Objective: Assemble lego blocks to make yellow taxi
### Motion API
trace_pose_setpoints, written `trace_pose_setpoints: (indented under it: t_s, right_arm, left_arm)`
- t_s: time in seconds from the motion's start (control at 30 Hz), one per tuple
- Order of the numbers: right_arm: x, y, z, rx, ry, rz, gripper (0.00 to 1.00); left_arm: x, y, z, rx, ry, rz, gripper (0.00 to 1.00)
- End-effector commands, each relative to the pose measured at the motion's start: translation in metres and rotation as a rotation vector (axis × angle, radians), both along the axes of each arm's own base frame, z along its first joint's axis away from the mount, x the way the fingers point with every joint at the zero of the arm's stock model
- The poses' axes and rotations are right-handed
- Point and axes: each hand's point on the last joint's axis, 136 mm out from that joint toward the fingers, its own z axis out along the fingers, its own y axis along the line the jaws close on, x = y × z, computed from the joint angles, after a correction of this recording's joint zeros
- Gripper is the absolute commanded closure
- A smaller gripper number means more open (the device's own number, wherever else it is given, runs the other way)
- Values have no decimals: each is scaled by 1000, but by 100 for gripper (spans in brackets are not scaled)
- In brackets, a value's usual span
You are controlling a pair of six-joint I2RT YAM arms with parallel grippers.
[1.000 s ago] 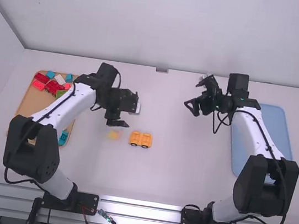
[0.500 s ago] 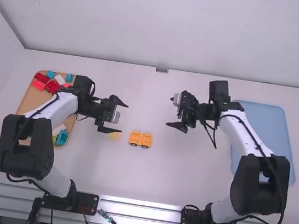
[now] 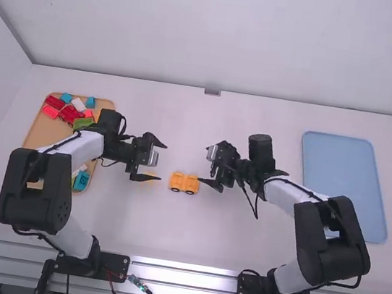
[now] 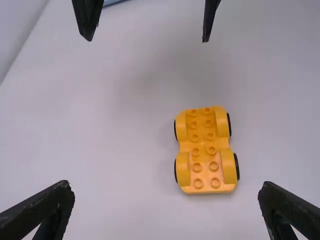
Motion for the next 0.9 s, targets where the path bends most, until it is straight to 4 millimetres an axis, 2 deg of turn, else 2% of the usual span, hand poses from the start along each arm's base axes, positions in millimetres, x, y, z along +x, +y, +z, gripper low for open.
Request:
trace_pose_setpoints:
  t_s: [0.0, 0.17, 0.37, 0.53, 0.7, 0.87]
  right_arm:
    - [-2, -2, -6, 9, 106, -55, 1]
    - [-10, 3, -17, -7, 124, -23, 1]
    - [-26, 17, -41, -33, 169, 41, 1]
    - [-36, 26, -56, -63, 106, 125, 1]
    - [-38, 27, -58, -68, 89, 140, 1]
    - [-37, 25, -57, -65, 94, 136, 1]
  left_arm:
    - [0, 7, -20, 48, 47, 18, 1]
    - [-2, 10, -35, 74, 76, -6, 1]
    - [-14, 35, -53, 144, 87, -63, 1]
    - [-13, 49, -53, 126, 67, -42, 1]
    - [-14, 47, -71, 121, 87, -65, 1]
    - [-13, 43, -78, 87, 98, -108, 1]
